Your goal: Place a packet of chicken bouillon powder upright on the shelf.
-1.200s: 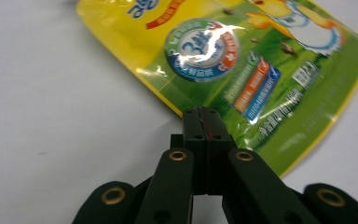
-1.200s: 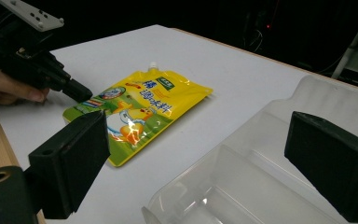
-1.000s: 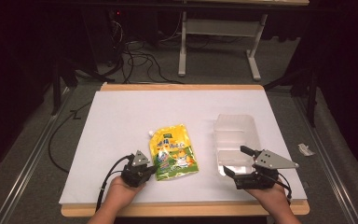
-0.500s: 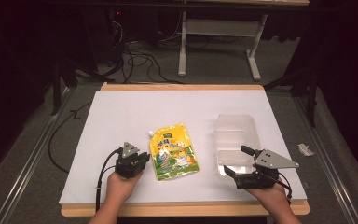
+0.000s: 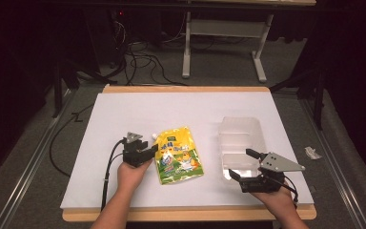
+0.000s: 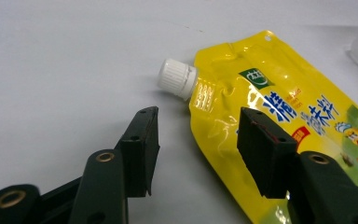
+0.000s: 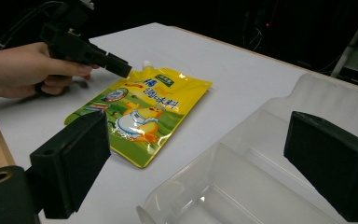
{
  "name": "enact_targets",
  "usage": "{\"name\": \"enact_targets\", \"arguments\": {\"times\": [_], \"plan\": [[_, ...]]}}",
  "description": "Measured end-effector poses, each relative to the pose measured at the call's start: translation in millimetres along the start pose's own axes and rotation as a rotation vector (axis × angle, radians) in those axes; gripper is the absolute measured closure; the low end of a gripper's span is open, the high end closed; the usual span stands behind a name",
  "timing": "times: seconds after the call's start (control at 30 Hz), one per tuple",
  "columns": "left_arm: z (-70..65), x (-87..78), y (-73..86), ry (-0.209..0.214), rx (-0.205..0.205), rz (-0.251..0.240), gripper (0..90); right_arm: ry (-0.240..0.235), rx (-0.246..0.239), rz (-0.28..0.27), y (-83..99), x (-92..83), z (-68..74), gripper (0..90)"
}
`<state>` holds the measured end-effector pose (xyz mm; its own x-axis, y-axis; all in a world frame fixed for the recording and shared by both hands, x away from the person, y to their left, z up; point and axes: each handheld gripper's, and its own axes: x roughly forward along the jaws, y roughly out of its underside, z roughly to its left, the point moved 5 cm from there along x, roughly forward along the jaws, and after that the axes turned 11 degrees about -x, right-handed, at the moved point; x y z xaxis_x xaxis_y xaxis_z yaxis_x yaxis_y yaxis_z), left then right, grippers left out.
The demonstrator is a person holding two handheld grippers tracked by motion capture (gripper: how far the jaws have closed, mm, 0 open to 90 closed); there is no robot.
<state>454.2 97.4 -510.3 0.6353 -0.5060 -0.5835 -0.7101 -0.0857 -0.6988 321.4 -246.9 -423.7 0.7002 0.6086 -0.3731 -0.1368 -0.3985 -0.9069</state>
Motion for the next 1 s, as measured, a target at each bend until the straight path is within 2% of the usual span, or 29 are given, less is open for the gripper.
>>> {"name": "enact_targets", "arguments": {"times": [0.03, 0.07, 0.1, 0.13, 0.27, 0.43, 0.5, 0.53, 0.6, 0.7, 0.73, 0.77, 0.8, 0.83, 0.87, 0.9, 1.0], "plan": [[0.2, 1.9, -0.4, 0.014, -0.013, 0.002, 48.7, 0.001, 0.001, 0.002, 0.1, -0.2, 0.1, 7.1], [1.2, 4.9, -0.8, 0.040, -0.049, 0.017, 49.1, 0.001, 0.003, 0.003, 0.2, -0.3, 0.3, 7.2], [2.2, 6.8, -0.8, 0.046, -0.064, 0.041, 50.8, 0.001, 0.004, 0.003, 0.3, -0.4, 0.3, 7.2], [2.9, 7.5, -1.4, 0.072, -0.092, 0.052, 53.5, 0.002, 0.007, 0.003, 0.4, -0.6, 0.5, 7.2], [3.1, 8.3, 0.1, 0.105, -0.115, 0.079, 63.4, 0.003, 0.005, 0.006, 1.4, -0.1, 0.5, 7.3], [4.0, 8.5, 0.7, 0.103, -0.132, 0.080, 75.8, 0.002, 0.000, 0.006, 1.4, 0.0, 1.2, 7.4], [3.9, 7.4, 1.3, 0.094, -0.117, 0.076, 82.8, 0.004, 0.001, 0.008, 1.5, 0.3, 1.3, 7.4], [2.2, 7.0, 1.5, 0.089, -0.106, 0.064, 82.8, 0.003, 0.000, 0.006, 1.5, 0.4, 1.3, 7.4], [-2.2, 6.0, 2.7, 0.064, -0.061, 0.046, 89.0, 0.004, 0.005, 0.005, 1.7, 0.8, 1.1, 7.7], [-7.1, 4.9, 4.1, 0.024, -0.016, 0.021, 90.0, 0.007, 0.003, 0.008, 1.8, 0.2, 0.6, 7.8], [-12.1, 3.2, 5.0, -0.012, 0.012, -0.005, 90.0, 0.008, 0.003, 0.005, 1.7, 0.0, 0.4, 7.9], [-12.1, 3.2, 5.0, -0.012, 0.012, -0.005, 90.0, 0.008, 0.003, 0.005, 1.7, 0.0, 0.4, 7.9], [-17.5, 0.2, 5.1, -0.046, 0.050, -0.036, 90.0, 0.010, 0.001, 0.002, 1.4, -0.8, -0.3, 8.0], [-20.3, -1.2, 5.1, -0.062, 0.065, -0.053, 90.0, 0.010, 0.007, 0.000, 1.3, -0.9, -0.1, 8.0], [-20.3, -1.2, 5.1, -0.062, 0.065, -0.053, 90.0, 0.010, 0.007, 0.000, 1.3, -0.9, -0.1, 8.0], [-25.1, -3.8, 5.5, -0.092, 0.096, -0.079, 90.0, 0.012, 0.005, -0.002, 1.2, -1.3, -1.0, 8.0], [-30.3, -6.6, 6.8, -0.126, 0.134, -0.116, 90.0, 0.012, 0.006, -0.005, 1.0, -1.5, -1.2, 8.1]]}}
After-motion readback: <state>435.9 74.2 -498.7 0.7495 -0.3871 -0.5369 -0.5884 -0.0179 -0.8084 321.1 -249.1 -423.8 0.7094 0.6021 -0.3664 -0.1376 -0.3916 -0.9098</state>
